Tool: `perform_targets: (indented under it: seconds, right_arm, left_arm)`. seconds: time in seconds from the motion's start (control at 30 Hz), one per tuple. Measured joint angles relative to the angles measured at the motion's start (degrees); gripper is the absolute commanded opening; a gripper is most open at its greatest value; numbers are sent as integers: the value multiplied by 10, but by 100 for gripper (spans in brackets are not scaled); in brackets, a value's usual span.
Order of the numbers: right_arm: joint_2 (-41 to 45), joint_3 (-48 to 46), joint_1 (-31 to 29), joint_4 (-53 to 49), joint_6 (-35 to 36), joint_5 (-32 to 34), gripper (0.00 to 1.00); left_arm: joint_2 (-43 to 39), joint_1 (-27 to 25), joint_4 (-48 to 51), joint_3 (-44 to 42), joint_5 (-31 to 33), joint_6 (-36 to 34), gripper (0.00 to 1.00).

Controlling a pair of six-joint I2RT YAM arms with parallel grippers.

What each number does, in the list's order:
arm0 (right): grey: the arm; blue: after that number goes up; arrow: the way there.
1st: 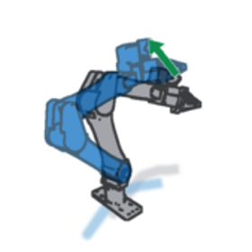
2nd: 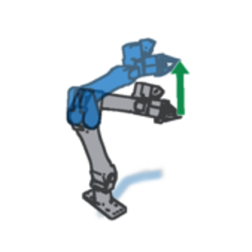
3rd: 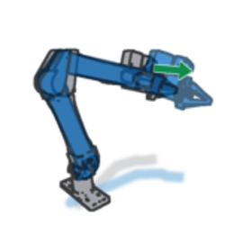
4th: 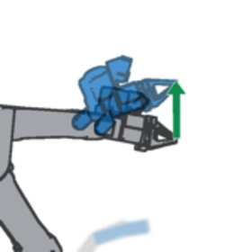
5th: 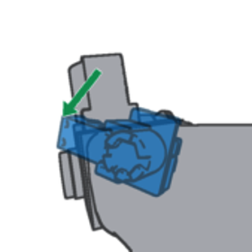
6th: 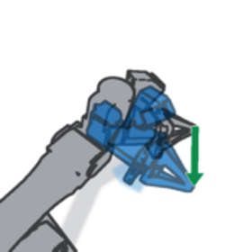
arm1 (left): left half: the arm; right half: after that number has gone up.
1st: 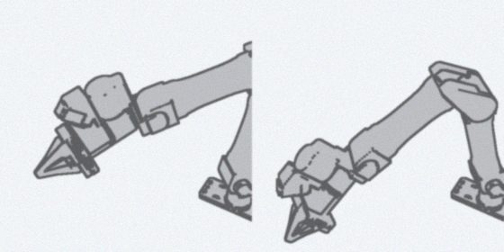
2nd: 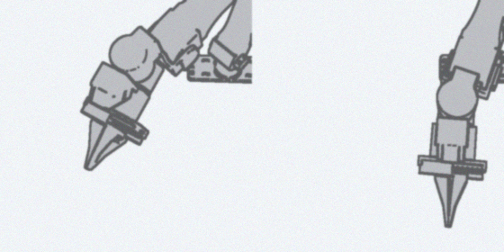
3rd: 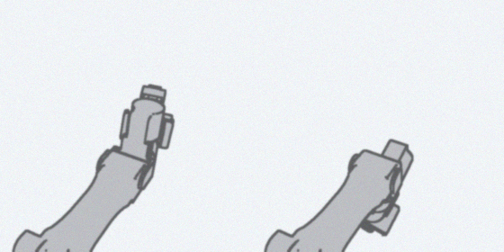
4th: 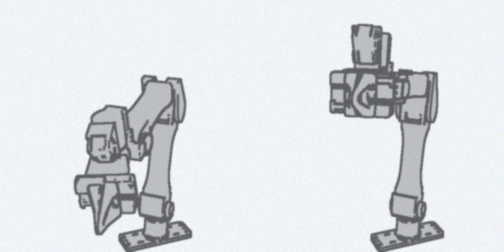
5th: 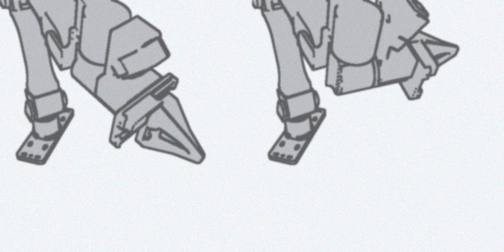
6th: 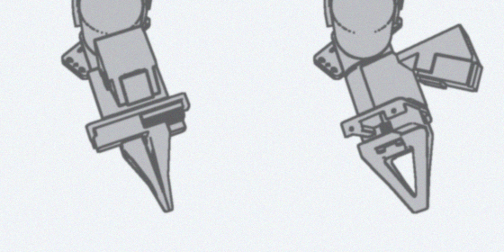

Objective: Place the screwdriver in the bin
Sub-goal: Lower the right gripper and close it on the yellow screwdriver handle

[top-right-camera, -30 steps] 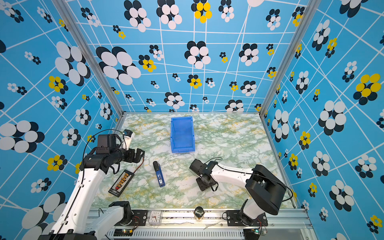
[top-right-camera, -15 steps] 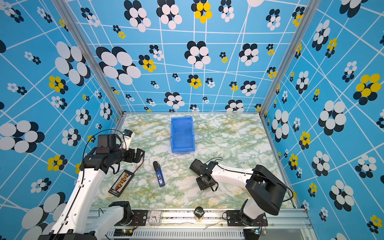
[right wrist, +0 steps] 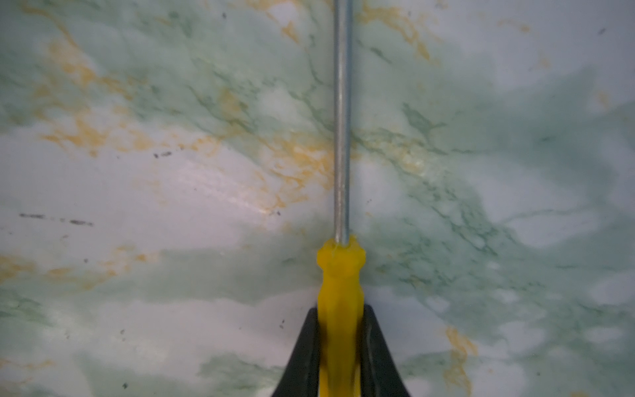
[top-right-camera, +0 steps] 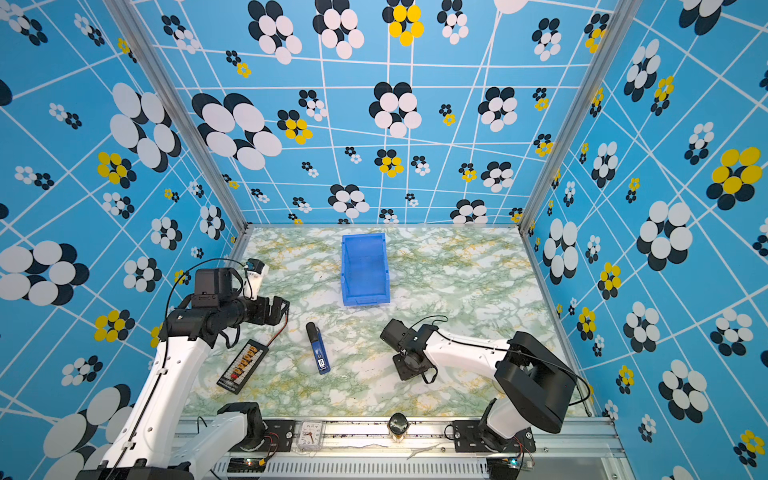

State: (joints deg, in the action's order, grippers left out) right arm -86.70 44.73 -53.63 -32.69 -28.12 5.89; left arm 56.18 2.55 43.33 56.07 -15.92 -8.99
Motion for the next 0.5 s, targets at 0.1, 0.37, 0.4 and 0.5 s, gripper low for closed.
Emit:
perform_targets:
  seconds: [0.1, 0.37, 0.4, 0.5]
  right_arm:
    - [8, -7, 0, 2, -4, 5, 11]
    - [33, -16, 0, -1, -18, 29, 9]
    - [39, -16, 0, -1, -21, 32, 9]
    - [58, -16, 0, -1, -28, 45, 9]
  left_arm:
    - [0, 0, 0, 2, 0, 0, 99]
    - [33, -3, 7, 13, -16, -1, 99]
    - [40, -4, 11, 17, -22, -2, 99]
    - [51, -9, 26, 29, -39, -16, 99]
